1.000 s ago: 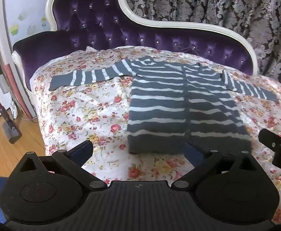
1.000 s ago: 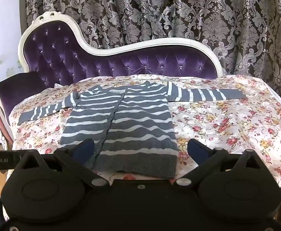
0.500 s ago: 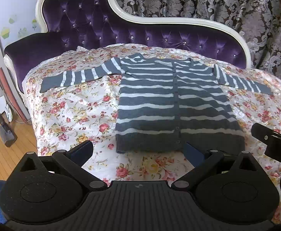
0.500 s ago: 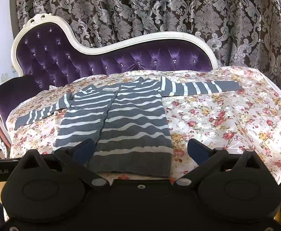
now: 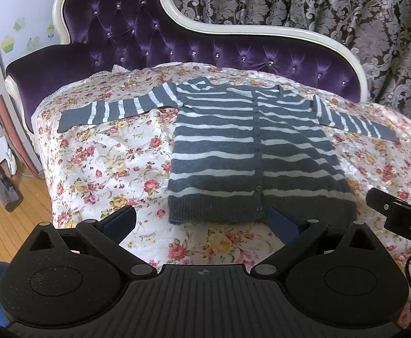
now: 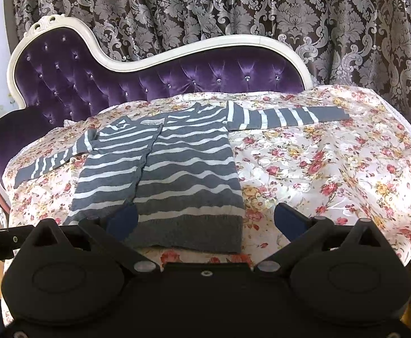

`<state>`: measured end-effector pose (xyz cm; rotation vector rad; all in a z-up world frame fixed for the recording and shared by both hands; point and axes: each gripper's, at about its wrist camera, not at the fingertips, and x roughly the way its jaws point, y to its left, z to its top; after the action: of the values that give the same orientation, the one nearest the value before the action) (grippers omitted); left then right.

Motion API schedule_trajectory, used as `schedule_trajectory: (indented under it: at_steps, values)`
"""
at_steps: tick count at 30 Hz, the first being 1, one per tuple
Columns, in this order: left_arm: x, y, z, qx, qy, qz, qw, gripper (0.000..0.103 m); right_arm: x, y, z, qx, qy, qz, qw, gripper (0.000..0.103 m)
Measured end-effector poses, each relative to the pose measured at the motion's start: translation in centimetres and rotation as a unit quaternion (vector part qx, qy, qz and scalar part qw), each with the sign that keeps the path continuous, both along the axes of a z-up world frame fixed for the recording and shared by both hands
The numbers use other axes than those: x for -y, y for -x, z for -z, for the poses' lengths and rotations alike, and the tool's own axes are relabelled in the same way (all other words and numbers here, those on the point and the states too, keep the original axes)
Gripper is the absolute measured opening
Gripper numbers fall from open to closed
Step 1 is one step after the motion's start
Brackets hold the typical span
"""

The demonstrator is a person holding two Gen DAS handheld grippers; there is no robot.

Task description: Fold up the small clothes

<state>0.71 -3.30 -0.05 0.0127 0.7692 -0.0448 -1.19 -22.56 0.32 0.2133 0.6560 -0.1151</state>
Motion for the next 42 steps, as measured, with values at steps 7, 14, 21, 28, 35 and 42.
schedule_trajectory:
  at_steps: [7, 14, 21, 28, 35, 42]
  values:
    - [-0.1, 0.0, 0.1, 0.0, 0.0, -0.001, 1.0, 0.101, -0.1, -0.2, 0.0, 0.0, -0.002, -0.003, 1.0, 0.102]
    - [-0.2, 0.0, 0.1, -0.001, 0.001, -0.001, 1.0, 0.101, -0.3, -0.4, 0.1, -0.005, -0.002, -0.006, 1.0, 0.102]
    - [-0.3, 0.0, 0.2, -0.001, 0.001, -0.001, 1.0, 0.101, -0.4, -0.5, 0.3, -0.008, -0.005, -0.008, 1.0, 0.102]
    - [-0.3, -0.1, 0.3, -0.003, 0.001, 0.0, 1.0, 0.101, -0.4, -0.6, 0.4, -0.009, -0.006, -0.008, 1.0, 0.102]
    - [-0.2, -0.5, 0.5, -0.009, 0.004, 0.001, 1.0, 0.101, -0.5, -0.9, 0.7, -0.013, -0.01, -0.009, 1.0, 0.102]
    - [-0.8, -1.3, 0.9, -0.027, 0.035, 0.007, 0.999, 0.101, 0.2, -1.7, 1.3, -0.038, -0.063, -0.018, 0.997, 0.102]
